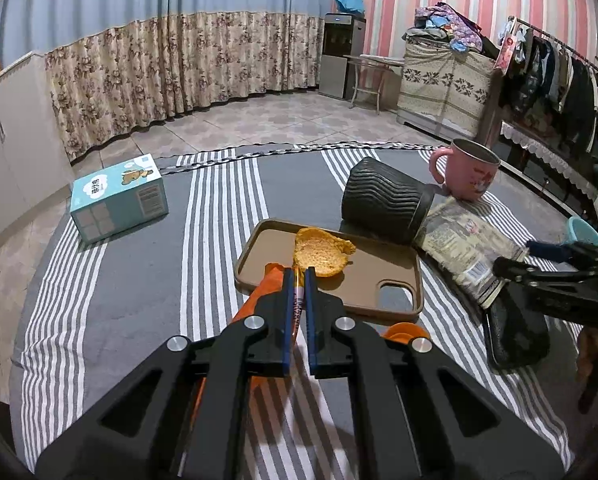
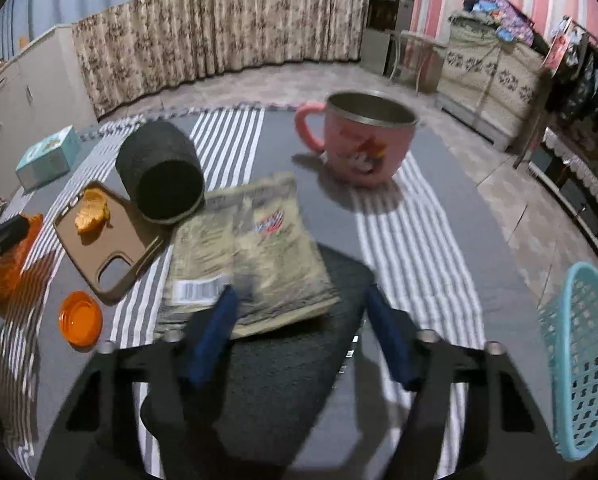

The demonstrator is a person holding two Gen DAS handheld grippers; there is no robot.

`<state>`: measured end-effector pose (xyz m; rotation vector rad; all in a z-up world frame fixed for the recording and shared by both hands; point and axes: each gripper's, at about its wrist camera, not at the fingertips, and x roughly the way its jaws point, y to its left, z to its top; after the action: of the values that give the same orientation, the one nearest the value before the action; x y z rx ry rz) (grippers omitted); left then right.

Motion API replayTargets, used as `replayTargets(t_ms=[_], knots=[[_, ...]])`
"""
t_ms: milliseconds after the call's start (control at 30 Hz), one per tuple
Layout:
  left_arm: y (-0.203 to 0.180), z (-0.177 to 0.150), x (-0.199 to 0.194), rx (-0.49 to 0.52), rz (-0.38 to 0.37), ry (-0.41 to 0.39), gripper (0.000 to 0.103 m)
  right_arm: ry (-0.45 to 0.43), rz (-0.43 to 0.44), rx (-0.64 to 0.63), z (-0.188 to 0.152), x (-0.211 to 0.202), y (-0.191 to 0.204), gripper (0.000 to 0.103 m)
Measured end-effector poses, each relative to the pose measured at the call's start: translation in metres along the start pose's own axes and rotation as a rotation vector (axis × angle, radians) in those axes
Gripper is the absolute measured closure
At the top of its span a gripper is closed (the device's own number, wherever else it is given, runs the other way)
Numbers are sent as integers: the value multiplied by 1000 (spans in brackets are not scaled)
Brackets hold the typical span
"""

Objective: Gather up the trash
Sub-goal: 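Grasp the orange plastic bag with the left gripper while the right grasps the snack wrapper, then carry the orange bag and wrapper over the basket and open both grippers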

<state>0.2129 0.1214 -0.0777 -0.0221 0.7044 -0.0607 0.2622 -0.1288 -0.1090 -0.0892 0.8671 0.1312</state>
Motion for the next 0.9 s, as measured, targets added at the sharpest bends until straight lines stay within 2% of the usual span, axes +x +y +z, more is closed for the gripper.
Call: replayTargets(t_ms=[33,67,100,133,233,433,633,900], knots=[[0,1,0,2,1,0,99,-8,4,2,0,-1,0,56],[-1,0,0,3,2,-2,100,-14,3,-8,-1,-3,1,57],[-3,1,-2,5,1,-4,100,-20,7,-14,-2,-5,1,72],[-4,2,-3,8,-1,-7,100,-26,13,-17,-1,-7,0,93],[-13,7,-8,19,-8,-20,100,-51,49,14,-3,-19,-16,98],[-39,23,-24,51,-28,-56,100,-111,74,61,-3,-44,-51,100],[-73,44,-47,96,-61,-102,100,-197,39,105,-5,-84,-101,102],[-140,71,-66,148,-133,-160,100,-272,-64,202,-27,-138,-195,102]])
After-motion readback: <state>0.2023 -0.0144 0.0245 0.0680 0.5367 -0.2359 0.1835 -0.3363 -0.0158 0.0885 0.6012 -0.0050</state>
